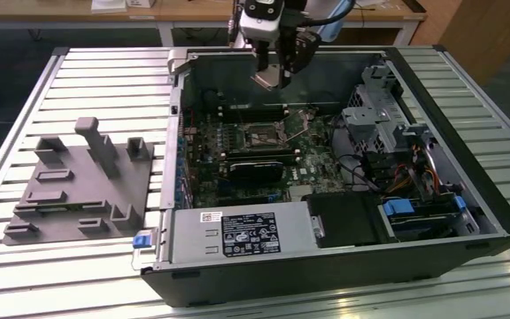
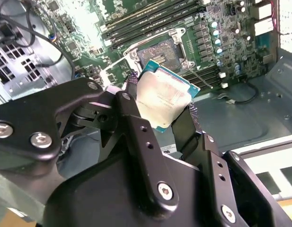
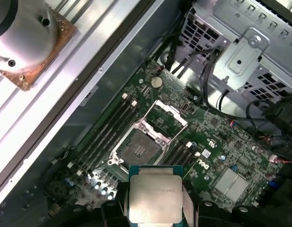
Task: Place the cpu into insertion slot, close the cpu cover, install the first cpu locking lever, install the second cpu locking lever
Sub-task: 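Place the cpu into insertion slot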
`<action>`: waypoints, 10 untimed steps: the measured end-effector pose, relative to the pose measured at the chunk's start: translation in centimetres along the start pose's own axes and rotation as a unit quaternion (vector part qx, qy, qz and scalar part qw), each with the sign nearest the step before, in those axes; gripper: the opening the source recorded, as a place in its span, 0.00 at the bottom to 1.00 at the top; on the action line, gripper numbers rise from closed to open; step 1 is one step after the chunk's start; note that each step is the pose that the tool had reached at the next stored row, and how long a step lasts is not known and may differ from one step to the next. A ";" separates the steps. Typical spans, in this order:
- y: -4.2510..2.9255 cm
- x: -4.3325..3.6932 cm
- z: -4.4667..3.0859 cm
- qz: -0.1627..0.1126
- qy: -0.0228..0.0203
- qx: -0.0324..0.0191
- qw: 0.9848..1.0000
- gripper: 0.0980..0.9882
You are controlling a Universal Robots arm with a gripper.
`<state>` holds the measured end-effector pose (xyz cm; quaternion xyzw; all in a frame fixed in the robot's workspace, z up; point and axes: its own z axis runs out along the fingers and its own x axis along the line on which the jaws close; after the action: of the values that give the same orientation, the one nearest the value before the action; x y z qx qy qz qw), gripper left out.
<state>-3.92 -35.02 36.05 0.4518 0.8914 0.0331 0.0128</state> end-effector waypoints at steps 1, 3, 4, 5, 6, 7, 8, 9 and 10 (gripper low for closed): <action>0.00 0.00 0.01 0.005 0.000 0.000 1.000 0.49; 0.00 0.00 0.03 0.017 -0.002 0.000 1.000 0.49; 0.00 0.00 0.04 0.023 -0.002 0.000 1.000 0.49; 0.00 0.00 0.04 0.029 -0.003 0.000 1.000 0.49; 0.00 0.00 0.05 0.036 -0.003 0.000 0.999 0.49; 0.00 0.00 0.06 0.042 -0.004 0.000 0.999 0.49; 0.00 0.00 0.07 0.049 -0.004 0.000 0.999 0.49; 0.00 0.00 0.08 0.056 -0.005 0.000 0.998 0.49; 0.00 0.00 0.09 0.064 -0.006 0.000 0.998 0.49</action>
<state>-3.92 -35.02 35.96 0.5081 0.8606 0.0309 0.0155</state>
